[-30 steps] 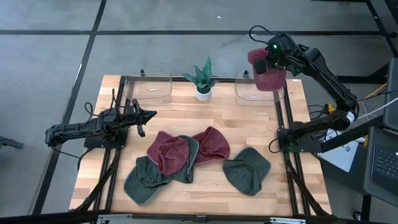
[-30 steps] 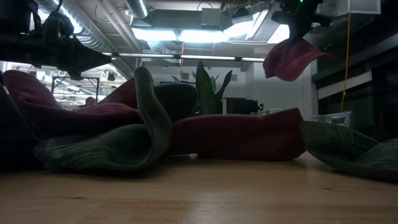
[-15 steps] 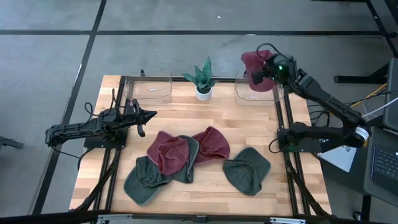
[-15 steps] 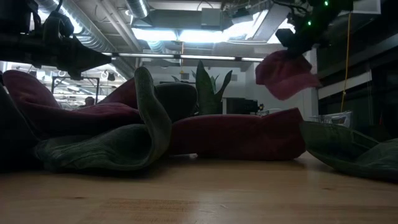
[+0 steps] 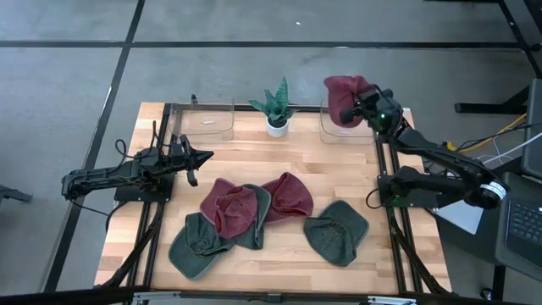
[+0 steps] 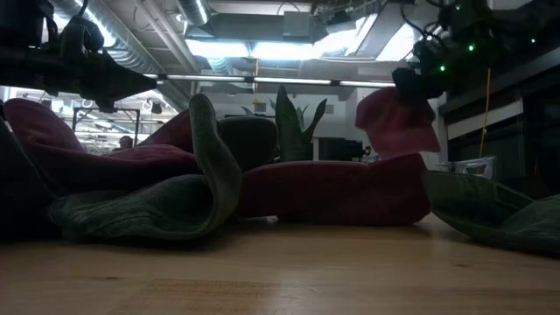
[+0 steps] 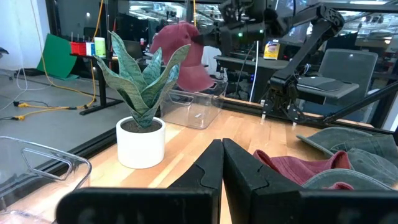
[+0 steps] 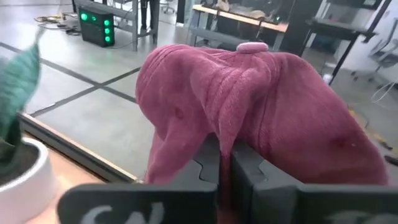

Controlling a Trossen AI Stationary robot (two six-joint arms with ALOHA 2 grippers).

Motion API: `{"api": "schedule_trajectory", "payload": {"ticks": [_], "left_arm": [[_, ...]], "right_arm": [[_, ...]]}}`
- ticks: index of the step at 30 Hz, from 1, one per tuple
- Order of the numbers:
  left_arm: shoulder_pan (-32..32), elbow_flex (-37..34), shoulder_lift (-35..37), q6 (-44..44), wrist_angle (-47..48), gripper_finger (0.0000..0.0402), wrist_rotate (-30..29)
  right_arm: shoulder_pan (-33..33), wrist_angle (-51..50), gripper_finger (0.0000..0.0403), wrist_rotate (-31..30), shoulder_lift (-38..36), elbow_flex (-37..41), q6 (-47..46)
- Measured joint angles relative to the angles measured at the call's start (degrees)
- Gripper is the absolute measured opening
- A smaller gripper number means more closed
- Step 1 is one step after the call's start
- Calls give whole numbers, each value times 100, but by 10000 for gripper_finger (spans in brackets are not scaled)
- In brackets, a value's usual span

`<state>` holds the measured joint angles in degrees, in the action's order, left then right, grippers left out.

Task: Pick & Place hat
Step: Put the middle bottom red cap into the right transparent bin

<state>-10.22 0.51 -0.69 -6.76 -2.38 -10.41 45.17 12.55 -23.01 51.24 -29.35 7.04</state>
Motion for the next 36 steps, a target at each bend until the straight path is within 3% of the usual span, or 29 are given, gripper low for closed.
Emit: {"api": "schedule_trajectory", "payload": {"ticks": [11,15,21,31,36], "left_arm": [[0,0,0,0,0,4,-1],[-2,0,0,0,0,4,0],[-1,-2,-1,0,0,4,0],[-2,0,-2,0,-1,4,0],[0,-2,0,0,0,4,0]], "right_arm": [[299,1669,13,-254,-2,1065,580],[369,2048,13,53,-2,1365,501],[494,2291,14,645,-2,1677,540],[581,2375,14,828,0,1974,437],[583,2366,42,873,0,1977,383]]}}
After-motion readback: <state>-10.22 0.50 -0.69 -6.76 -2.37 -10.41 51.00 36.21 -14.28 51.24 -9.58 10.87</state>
